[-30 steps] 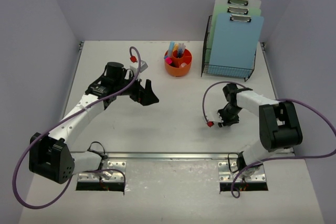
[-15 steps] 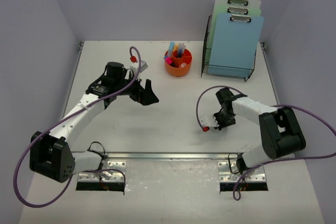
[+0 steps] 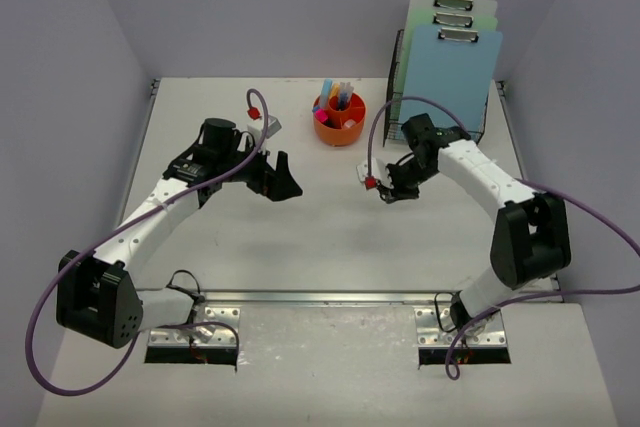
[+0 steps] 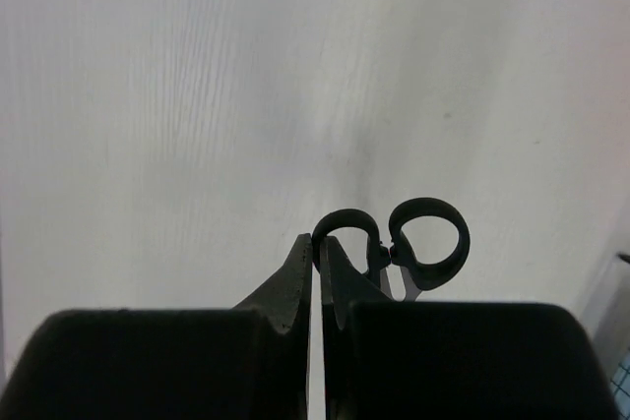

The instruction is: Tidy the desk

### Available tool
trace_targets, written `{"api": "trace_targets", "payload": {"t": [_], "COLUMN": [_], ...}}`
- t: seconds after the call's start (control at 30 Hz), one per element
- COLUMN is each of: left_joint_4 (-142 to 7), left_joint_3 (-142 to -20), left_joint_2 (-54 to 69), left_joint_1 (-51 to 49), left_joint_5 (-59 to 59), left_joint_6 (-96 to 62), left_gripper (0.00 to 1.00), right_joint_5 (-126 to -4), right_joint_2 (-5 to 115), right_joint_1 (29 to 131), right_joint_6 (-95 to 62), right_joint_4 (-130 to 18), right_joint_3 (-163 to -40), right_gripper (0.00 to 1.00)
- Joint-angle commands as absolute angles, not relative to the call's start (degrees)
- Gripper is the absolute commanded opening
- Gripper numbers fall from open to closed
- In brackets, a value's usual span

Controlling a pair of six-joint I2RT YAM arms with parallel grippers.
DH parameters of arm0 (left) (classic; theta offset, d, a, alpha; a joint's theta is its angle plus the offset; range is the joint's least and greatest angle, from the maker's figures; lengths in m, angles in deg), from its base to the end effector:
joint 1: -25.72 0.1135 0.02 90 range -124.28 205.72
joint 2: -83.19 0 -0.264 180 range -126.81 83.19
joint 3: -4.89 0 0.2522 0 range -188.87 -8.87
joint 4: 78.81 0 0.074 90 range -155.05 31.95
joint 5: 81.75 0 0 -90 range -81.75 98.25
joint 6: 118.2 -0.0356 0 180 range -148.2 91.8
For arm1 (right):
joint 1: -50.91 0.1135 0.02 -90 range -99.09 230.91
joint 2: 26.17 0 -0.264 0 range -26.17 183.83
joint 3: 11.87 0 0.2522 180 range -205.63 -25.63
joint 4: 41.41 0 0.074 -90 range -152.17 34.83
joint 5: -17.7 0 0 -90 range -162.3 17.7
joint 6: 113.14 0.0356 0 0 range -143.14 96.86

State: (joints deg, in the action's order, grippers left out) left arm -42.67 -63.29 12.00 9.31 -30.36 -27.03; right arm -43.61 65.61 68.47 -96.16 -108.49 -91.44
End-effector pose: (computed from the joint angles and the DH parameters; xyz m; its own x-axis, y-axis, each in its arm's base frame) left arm 0.2486 -0.0964 0.2859 -0.6195 0.1658 -0.7673 0.6725 0.6164 -0.4097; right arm 0.2754 0.1051 0.2206 0.0609 -0.8607 -0.5054 -0.9981 -0.0471 -0.0400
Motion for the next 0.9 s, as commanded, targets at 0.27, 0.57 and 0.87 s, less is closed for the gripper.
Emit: {"api": "trace_targets", "payload": {"t": [0.27,0.57,0.87], "left_joint_4": [-44.05,-42.99,-43.16], "left_joint_3": [-65.99,-67.29,-67.25], "left_joint_2": [12.54,12.28,11.74], "left_joint_1": [9.98,9.98,9.98], "left_joint_5": [-31.46,-31.23,-30.39], "left_joint_6": [-26.18,-25.31,-24.42], "left_gripper": [1.0,1.0,1.0], "right_joint_5": [-3.95,0.7,-16.51], "right_joint_2": [66.37,76.47,89.41], "right_joint_1": [61.38,52.18,51.57], "right_joint_6": [-59.6,4.69,14.87], "right_joint_4": [-97.66,-23.67,-5.27], "right_joint_3": [-111.07,-106.32,-113.38], "right_gripper": [0.0,0.0,0.0]}}
